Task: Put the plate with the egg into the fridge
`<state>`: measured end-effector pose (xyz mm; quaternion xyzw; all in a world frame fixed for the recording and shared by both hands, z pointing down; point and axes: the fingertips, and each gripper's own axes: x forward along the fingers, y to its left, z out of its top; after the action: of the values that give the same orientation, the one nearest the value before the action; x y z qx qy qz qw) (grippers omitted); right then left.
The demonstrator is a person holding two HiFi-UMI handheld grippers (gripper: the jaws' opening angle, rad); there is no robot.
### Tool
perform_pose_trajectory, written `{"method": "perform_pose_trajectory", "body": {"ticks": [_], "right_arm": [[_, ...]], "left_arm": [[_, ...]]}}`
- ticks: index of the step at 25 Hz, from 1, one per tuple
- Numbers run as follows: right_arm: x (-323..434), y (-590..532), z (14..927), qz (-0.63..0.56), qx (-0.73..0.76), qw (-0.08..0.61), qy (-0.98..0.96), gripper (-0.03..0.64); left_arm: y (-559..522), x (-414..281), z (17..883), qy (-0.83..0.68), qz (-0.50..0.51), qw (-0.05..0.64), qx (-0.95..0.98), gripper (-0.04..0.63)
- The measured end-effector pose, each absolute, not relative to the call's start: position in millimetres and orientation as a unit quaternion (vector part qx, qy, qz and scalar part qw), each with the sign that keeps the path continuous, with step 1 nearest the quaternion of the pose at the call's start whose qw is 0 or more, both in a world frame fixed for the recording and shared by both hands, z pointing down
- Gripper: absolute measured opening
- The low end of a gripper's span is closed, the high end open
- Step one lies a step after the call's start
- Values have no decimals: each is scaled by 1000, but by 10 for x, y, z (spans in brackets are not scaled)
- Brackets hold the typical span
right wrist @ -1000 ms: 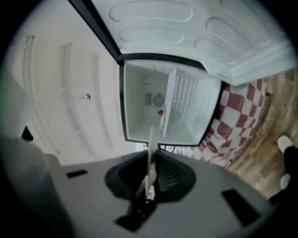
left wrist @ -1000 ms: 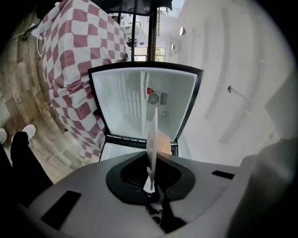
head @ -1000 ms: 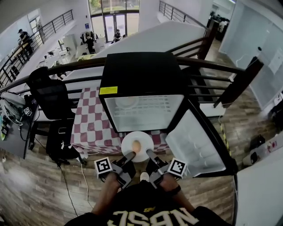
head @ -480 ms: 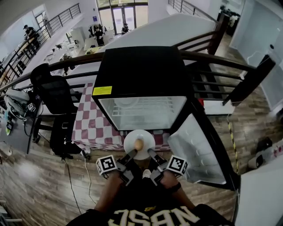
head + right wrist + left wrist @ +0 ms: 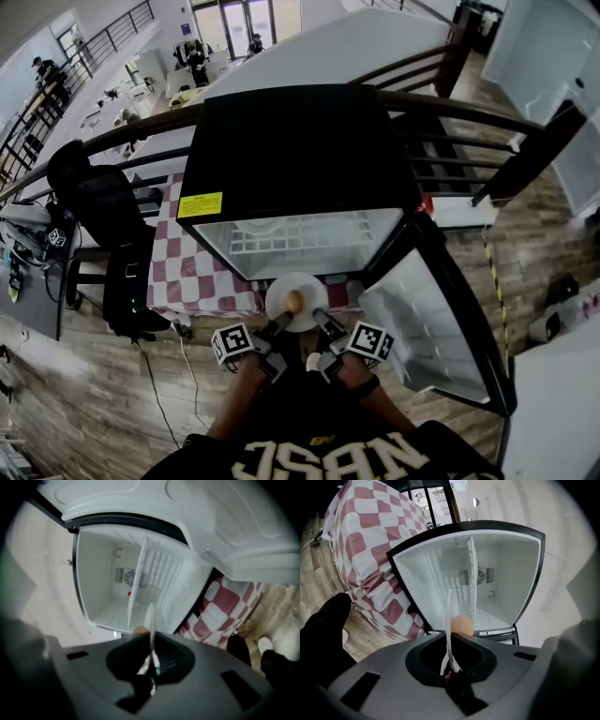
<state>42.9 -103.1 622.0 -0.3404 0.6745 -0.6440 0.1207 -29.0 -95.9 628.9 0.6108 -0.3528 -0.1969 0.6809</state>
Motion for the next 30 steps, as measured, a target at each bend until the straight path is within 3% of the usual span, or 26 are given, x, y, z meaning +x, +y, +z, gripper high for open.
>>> {"method": "perform_pose_trajectory", "body": {"ticks": [14,30], "right_arm": [[351,-1660,7043,-623,-414,69,660,43],[330,-2173,7431,-610,-458,72,643,43]], "left_arm": [[-1550,-399,7242,-397,-164,703,567,49],[-2071,-439,7537,-413,-110,687,588,51]]}}
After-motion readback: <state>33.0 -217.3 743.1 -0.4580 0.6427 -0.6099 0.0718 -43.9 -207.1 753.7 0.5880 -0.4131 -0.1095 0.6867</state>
